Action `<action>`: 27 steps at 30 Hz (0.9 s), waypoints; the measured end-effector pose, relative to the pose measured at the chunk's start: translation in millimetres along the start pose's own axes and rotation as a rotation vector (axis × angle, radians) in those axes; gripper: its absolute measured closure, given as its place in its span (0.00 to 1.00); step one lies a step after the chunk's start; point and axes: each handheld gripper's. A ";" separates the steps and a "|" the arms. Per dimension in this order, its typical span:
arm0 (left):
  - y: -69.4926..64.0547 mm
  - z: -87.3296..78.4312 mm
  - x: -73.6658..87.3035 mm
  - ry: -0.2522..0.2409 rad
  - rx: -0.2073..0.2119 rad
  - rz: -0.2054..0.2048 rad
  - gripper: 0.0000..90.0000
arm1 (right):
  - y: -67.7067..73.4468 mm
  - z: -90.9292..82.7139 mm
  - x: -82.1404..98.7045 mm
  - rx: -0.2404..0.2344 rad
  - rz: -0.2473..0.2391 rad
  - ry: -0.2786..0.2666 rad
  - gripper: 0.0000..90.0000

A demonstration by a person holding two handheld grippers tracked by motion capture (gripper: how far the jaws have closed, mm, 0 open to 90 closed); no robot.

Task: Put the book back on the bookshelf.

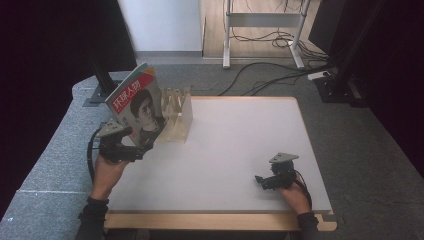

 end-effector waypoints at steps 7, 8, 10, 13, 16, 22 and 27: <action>-22.3 23.4 12.4 0.037 0.047 0.049 0.00 | 0.1 -0.1 0.0 0.000 0.001 0.001 0.00; -24.8 26.5 14.7 0.035 0.062 0.043 0.00 | 0.1 -0.1 0.0 0.000 0.001 0.001 0.00; -28.8 32.9 20.2 0.036 0.083 0.036 0.00 | 0.1 -0.1 0.0 0.000 0.001 0.001 0.00; -32.7 42.9 29.9 0.050 0.101 0.034 0.00 | 0.1 -0.1 0.0 0.001 0.001 0.001 0.00; -34.8 51.5 40.0 0.062 0.114 0.025 0.00 | 0.2 -0.1 0.0 0.001 0.001 0.001 0.00; -36.2 66.1 62.5 0.099 0.121 0.027 0.00 | 0.2 -0.1 0.0 0.001 0.002 0.001 0.00; -36.7 75.4 81.0 0.132 0.129 0.019 0.00 | 0.2 -0.1 0.0 0.001 0.001 0.001 0.00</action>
Point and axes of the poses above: each handheld gripper's, and its own axes: z roughly forward along the jaws, x roughly out of its underside, y roughly to its left, and after that the axes turned 9 degrees about -y, right-handed
